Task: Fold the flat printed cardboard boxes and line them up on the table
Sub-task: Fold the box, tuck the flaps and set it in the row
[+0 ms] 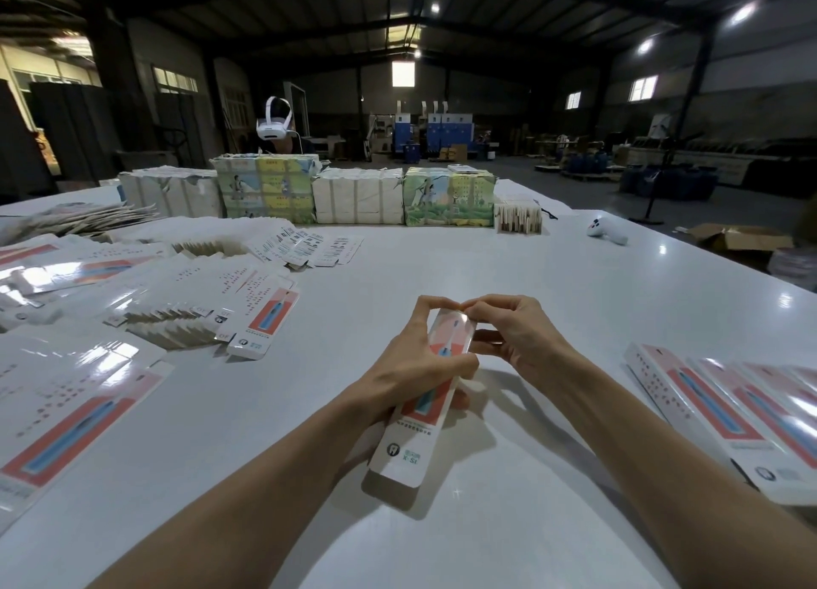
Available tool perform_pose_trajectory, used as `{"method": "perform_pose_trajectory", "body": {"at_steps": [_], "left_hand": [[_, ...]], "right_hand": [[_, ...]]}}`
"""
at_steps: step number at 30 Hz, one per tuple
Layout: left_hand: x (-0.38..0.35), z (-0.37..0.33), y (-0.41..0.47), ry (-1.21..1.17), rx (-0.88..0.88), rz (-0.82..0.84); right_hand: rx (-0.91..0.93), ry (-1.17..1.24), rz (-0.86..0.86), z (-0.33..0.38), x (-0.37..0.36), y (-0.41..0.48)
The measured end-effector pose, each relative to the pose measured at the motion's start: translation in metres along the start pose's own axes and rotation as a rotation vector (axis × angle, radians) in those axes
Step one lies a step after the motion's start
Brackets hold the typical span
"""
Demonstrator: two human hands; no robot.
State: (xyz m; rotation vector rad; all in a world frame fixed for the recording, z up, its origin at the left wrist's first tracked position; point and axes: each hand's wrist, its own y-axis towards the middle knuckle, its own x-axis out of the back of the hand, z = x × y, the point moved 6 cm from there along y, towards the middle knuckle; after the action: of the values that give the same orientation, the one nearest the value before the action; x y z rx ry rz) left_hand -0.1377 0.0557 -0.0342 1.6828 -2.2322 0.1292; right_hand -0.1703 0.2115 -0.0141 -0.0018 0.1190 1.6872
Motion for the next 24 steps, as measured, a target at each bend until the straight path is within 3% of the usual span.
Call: {"method": "perform_pose_trajectory", "body": {"at_steps": [8,12,15,24], "left_hand": [[0.000,0.004,0.001,-0.092,0.059,0.067],[0.008,0.005,0.001,-0.175,0.072,0.005],[0.008,0.006,0.001,-0.295,0.122,-0.005],[0.010,0.004,0.000,-0.233,0.109,-0.035]], "right_hand": [[-0.021,0.058,0.120,0.000,0.002,0.002],[0.001,0.090,0.259,-0.004,-0.012,-0.001],[0.032,0.115,0.211,-0.009,-0.018,0.001],[0.158,-0.050,0.127,-0.003,-0.019,-0.007]]}}
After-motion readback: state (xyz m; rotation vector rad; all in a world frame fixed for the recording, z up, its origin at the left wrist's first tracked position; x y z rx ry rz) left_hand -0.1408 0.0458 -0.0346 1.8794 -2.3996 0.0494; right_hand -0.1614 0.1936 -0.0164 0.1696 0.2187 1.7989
